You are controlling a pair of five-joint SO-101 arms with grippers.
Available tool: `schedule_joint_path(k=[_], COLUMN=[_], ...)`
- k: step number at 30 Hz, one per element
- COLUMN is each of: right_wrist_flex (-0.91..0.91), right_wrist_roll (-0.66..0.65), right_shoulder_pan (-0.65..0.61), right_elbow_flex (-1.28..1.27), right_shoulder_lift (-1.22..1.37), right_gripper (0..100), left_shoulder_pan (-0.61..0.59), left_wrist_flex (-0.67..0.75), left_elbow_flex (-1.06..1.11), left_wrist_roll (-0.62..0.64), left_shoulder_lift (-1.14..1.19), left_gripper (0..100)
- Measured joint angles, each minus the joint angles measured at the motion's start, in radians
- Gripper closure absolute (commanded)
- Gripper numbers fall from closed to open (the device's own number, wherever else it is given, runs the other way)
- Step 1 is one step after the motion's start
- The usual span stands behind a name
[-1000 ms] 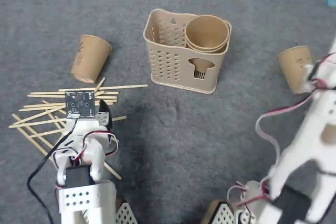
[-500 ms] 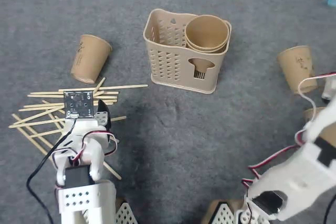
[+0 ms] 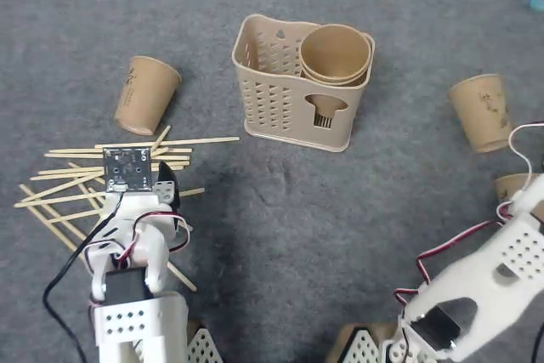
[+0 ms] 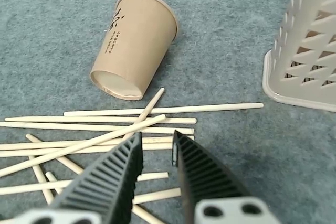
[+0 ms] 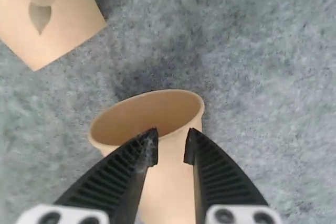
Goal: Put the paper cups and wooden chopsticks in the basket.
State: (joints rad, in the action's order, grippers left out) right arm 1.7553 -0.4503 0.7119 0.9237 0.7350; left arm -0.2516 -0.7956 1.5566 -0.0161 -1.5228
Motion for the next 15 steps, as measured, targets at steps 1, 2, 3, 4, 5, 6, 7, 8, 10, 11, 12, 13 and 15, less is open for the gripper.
schedule_joint_path(k=[1, 2, 3, 4, 5, 6, 7, 8, 10, 11, 12, 13, 15], right_wrist_flex=[0.0, 0.0, 0.0, 0.0, 0.0, 0.0, 0.0, 0.0, 0.0, 0.0, 0.0, 0.0, 0.0], right_wrist_roll=[-0.009, -0.017, -0.025, -0.032, -0.043, -0.051, -0.057, -0.06, -0.061, -0.061, -0.061, -0.061, -0.055], right_shoulder_pan=[0.002, 0.006, 0.011, 0.02, 0.029, 0.037, 0.046, 0.054, 0.063, 0.064, 0.064, 0.064, 0.063], right_elbow_flex=[0.003, 0.003, 0.003, 0.003, 0.003, 0.003, 0.003, 0.003, 0.003, 0.003, 0.003, 0.003, 0.003], right_shoulder_lift=[0.005, 0.005, 0.005, 0.005, 0.005, 0.005, 0.005, 0.006, 0.006, 0.008, 0.009, 0.009, 0.009], right_gripper=[88.1, 88.1, 87.8, 86.4, 84.5, 82.3, 80.6, 80.1, 80.0, 80.0, 80.0, 80.0, 80.0], left_shoulder_pan=[0.0, 0.0, 0.0, 0.0, 0.0, 0.0, 0.0, 0.0, 0.0, 0.0, 0.0, 0.0, 0.0], left_wrist_flex=[0.0, 0.0, 0.0, 0.0, 0.0, 0.0, 0.0, 0.0, 0.0, 0.0, 0.0, 0.0, 0.0], left_elbow_flex=[0.0, 0.0, 0.0, 0.0, 0.0, 0.0, 0.0, 0.0, 0.0, 0.0, 0.0, 0.0, 0.0], left_wrist_roll=[0.0, 0.0, 0.0, 0.0, 0.0, 0.0, 0.0, 0.0, 0.0, 0.0, 0.0, 0.0, 0.0], left_shoulder_lift=[0.0, 0.0, 0.0, 0.0, 0.0, 0.0, 0.0, 0.0, 0.0, 0.0, 0.0, 0.0, 0.0], left_gripper=[91, 91, 91, 91, 91, 91, 91, 91, 91, 91, 91, 91, 91])
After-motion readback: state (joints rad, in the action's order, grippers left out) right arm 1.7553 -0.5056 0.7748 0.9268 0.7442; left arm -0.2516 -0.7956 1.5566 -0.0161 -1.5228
